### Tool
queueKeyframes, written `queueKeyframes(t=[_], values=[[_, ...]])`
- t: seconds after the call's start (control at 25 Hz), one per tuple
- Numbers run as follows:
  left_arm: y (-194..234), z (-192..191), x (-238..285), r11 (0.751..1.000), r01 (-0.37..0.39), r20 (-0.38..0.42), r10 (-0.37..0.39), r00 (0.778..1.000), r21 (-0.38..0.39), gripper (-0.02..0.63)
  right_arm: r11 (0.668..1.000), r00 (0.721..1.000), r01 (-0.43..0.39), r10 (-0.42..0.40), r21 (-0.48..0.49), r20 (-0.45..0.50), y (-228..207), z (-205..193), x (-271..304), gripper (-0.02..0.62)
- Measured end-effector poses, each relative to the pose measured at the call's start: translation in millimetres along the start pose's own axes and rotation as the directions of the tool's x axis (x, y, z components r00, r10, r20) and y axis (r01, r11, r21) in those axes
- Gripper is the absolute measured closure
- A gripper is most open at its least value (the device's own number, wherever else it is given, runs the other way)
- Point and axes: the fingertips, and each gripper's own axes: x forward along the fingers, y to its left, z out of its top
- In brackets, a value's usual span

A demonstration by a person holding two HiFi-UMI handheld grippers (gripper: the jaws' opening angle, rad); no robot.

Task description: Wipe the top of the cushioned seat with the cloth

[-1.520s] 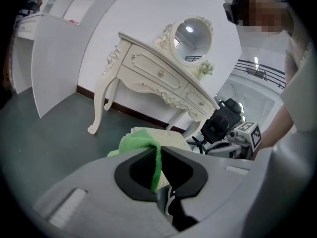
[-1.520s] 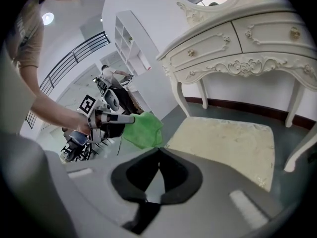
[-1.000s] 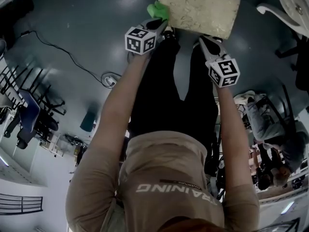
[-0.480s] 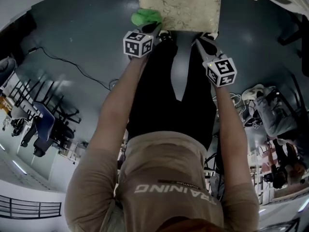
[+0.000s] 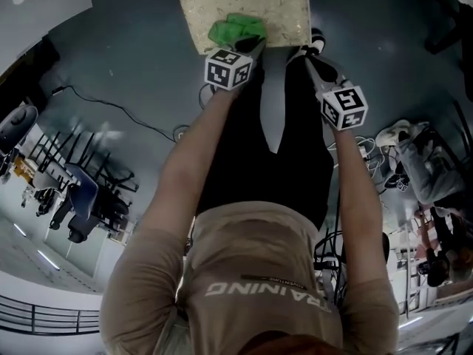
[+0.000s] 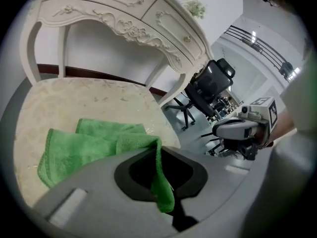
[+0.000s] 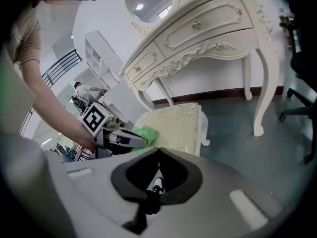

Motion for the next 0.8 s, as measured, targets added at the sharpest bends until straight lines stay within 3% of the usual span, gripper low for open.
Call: queueKeyframes(t=[0.36, 0.6, 0.8], values=[[-77, 21, 68, 0.991, 0.129, -0.079, -0.126, 0.989, 0.033, 0.581, 1.0, 1.0, 0.022, -0.022, 0.022, 0.005, -59, 6, -31, 0.6], [-123, 37, 105, 0.983, 0.185, -0.076, -0.183, 0.98, 0.016, 0.581, 0.999, 1.0, 0.019, -0.019, 0.049, 0.008, -88, 3, -56, 0.6], [-160, 44, 129, 0.958, 0.287, -0.118, -0.283, 0.952, 0.011, 0.581, 0.997, 0.999, 0.032, -0.032, 0.075, 0.0, -108, -8, -73, 0.6]])
